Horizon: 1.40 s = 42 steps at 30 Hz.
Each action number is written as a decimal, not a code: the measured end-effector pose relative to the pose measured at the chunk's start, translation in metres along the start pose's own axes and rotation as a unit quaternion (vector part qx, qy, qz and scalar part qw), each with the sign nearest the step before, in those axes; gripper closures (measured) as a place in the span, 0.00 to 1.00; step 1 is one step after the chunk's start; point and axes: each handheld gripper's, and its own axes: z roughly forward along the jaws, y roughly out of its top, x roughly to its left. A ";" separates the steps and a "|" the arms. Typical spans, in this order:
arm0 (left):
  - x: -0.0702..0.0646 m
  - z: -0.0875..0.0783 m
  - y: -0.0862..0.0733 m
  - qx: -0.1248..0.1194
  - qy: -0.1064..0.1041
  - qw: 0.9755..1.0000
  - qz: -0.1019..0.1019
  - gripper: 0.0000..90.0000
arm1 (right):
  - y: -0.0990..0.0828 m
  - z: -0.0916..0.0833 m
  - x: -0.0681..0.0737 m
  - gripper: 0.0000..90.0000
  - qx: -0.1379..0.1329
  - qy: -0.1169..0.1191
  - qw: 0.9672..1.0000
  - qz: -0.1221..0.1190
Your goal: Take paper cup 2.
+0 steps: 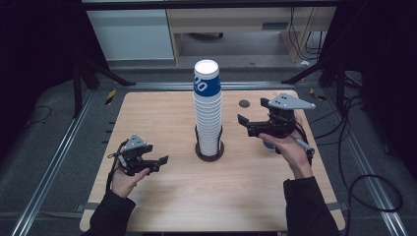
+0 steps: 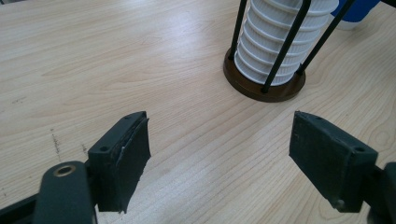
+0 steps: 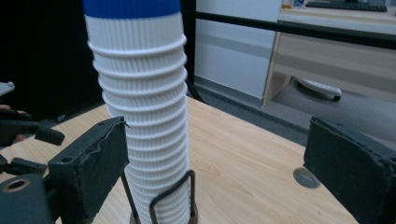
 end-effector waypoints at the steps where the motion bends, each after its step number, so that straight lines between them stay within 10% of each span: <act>1: 0.000 0.000 0.000 -0.002 0.001 1.000 -0.001 0.22 | 0.003 0.001 0.002 0.07 -0.002 0.003 1.000 -0.002; 18: 0.000 0.001 -0.001 -0.003 -0.003 1.000 -0.002 0.22 | 0.045 0.028 0.036 0.06 -0.045 0.049 0.998 -0.015; 42: 0.000 0.000 0.000 -0.012 -0.010 1.000 -0.002 0.22 | 0.059 0.092 0.046 0.10 -0.045 0.042 0.998 0.005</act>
